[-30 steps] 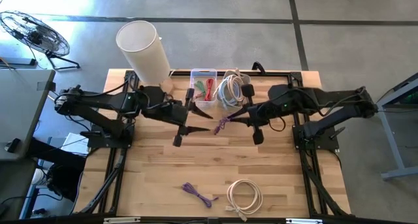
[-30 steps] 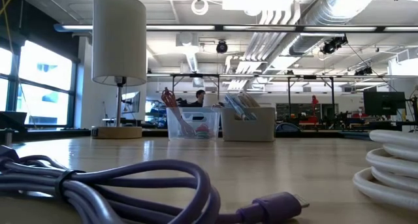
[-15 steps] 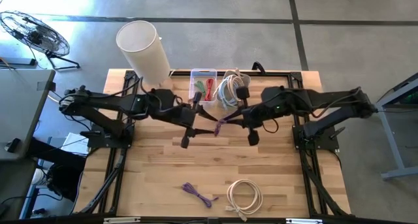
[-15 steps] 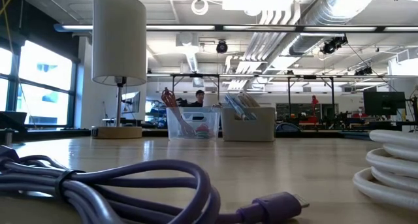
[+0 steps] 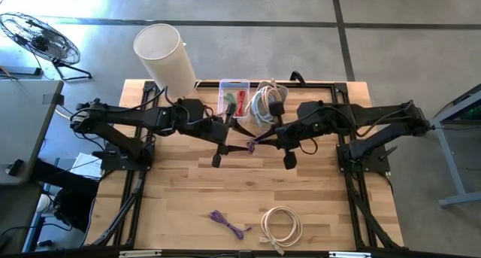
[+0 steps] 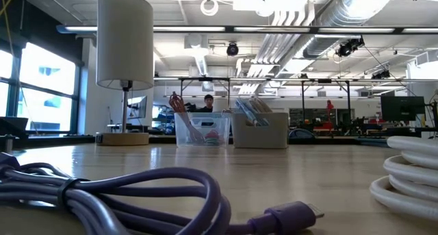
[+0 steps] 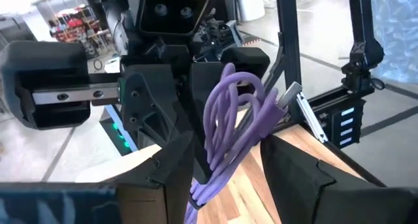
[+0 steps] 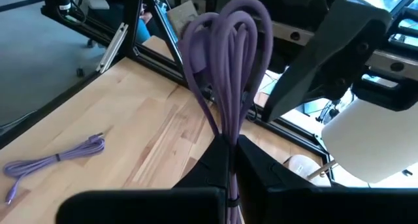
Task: Pick & Place USB Port
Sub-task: Put the top violet charger cable into the transparent bin
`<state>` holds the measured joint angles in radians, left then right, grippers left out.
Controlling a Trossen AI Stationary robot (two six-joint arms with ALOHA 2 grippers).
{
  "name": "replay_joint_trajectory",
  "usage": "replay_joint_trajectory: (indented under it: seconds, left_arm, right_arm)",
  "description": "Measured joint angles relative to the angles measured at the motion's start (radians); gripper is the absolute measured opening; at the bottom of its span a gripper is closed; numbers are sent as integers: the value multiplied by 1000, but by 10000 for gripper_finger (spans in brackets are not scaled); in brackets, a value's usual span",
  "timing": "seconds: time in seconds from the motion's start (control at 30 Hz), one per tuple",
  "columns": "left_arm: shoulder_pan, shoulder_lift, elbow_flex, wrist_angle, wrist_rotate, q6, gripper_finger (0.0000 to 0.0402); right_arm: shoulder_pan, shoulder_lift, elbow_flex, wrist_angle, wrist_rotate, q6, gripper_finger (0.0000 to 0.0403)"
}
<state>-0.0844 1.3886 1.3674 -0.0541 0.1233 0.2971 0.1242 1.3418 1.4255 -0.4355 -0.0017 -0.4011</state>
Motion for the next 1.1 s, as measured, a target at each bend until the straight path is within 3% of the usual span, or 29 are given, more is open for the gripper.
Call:
replay_joint_trajectory:
  seconds: [0.13, 0.37, 0.63, 0.9, 1.1]
  left_arm:
    - [0, 0, 0, 2, 6, 13, 153]
    - [1, 0, 0, 1, 51, 84, 15]
    - [0, -1, 0, 3, 26, 80, 6]
    - [0, -2, 0, 3, 15, 80, 3]
    - [0, -10, 0, -2, 5, 81, 2]
  right_arm:
    - [0, 0, 0, 0, 1, 0, 2]
    - [1, 0, 0, 1, -6, -1, 2]
    - [0, 0, 0, 9, -1, 45, 18]
    - [12, 0, 0, 24, 88, 88, 100]
    - [44, -4, 0, 30, 241, 88, 166]
